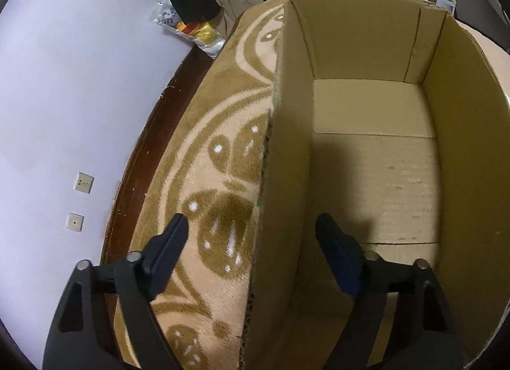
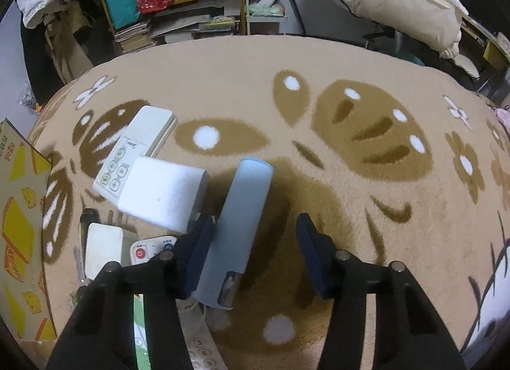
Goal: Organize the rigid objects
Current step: 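Grasp the cardboard box wall with the left tool while the right tool grasps the light-blue cylinder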
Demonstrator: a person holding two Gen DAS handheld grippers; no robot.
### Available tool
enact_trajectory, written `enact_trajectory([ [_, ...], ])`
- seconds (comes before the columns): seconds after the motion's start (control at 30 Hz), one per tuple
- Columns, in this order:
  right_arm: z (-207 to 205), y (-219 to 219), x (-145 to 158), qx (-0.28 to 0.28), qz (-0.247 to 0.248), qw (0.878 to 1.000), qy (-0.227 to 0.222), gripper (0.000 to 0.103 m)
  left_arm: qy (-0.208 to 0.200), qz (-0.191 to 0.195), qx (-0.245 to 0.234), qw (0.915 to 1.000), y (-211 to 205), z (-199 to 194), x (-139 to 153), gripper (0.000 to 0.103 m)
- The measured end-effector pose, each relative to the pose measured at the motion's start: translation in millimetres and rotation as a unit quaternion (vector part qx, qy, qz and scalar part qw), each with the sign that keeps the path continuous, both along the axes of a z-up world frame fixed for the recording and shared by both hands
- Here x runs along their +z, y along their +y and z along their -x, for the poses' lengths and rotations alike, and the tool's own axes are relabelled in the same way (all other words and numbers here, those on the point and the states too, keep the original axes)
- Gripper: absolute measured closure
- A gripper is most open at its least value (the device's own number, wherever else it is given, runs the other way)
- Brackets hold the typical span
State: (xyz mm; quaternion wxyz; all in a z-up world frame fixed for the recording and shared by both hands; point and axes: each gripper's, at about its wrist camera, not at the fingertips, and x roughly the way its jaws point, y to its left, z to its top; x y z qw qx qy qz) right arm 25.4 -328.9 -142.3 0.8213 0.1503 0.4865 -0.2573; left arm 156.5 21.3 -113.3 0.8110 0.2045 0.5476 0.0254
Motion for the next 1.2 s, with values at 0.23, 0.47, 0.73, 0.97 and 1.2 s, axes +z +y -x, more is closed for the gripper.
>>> enact_trajectory([
  [0.23, -7.7, 0.7, -2.3, 0.014, -0.011, 1.000, -0.007, 0.071, 0.024, 0.014, 0.006, 0.9996, -0.7, 0.0, -6.9, 0.067],
  [0.47, -15.4, -3.1, -7.8, 0.000, -0.024, 1.000, -0.011, 0.072, 0.029, 0.013, -0.005, 0.9995, -9.0, 3.5, -9.1, 0.079],
  [0.73, -13.1, -11.1, -10.2, -0.019, -0.050, 0.998, -0.016, 0.071, 0.031, 0.014, -0.003, 0.9994, -5.7, 3.1, -8.1, 0.079],
  [0.97, -12.7, -6.3, -9.5, -0.026, -0.024, 0.999, -0.005, 0.064, 0.035, 0.014, 0.007, 0.9993, -1.3, 4.3, -6.1, 0.078],
  [1.2, -6.8, -13.5, -13.1, -0.044, -0.034, 0.998, 0.001, 0.048, 0.029, 0.001, 0.000, 0.9996, -6.3, 8.4, -6.8, 0.078],
])
